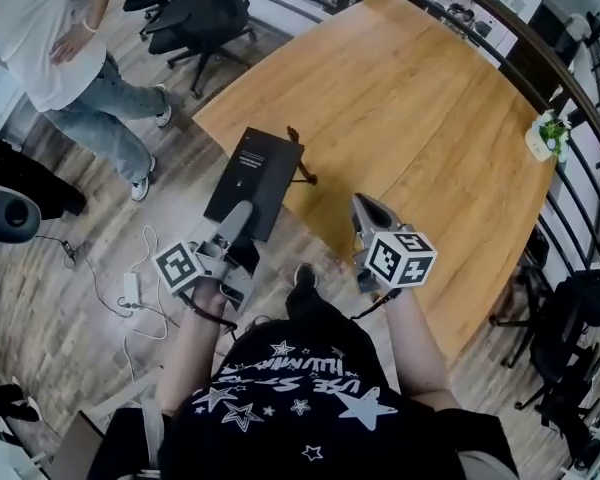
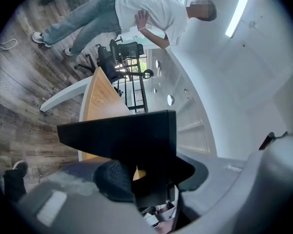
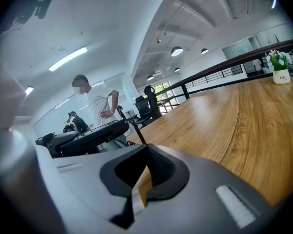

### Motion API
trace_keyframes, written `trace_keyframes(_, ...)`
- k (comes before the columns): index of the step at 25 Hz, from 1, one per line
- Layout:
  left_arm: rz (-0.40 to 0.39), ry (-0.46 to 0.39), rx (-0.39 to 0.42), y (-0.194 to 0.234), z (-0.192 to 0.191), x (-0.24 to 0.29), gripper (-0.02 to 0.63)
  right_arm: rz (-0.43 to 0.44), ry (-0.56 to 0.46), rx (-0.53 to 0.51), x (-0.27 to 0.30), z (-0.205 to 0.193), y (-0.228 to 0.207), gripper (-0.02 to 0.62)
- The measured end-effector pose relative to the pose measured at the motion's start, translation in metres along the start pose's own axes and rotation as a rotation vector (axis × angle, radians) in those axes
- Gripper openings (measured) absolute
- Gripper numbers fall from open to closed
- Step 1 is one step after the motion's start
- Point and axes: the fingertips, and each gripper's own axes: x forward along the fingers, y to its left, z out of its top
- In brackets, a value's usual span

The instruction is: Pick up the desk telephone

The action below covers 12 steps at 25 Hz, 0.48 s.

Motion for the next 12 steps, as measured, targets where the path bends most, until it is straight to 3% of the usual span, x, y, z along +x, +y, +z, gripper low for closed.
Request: trace_keyframes(12, -0.010, 0.017, 0.004, -0.019, -0.049, -0.088, 0.193, -0.010, -0.021, -0.018, -0.076, -0.041, 0.054, 0.001)
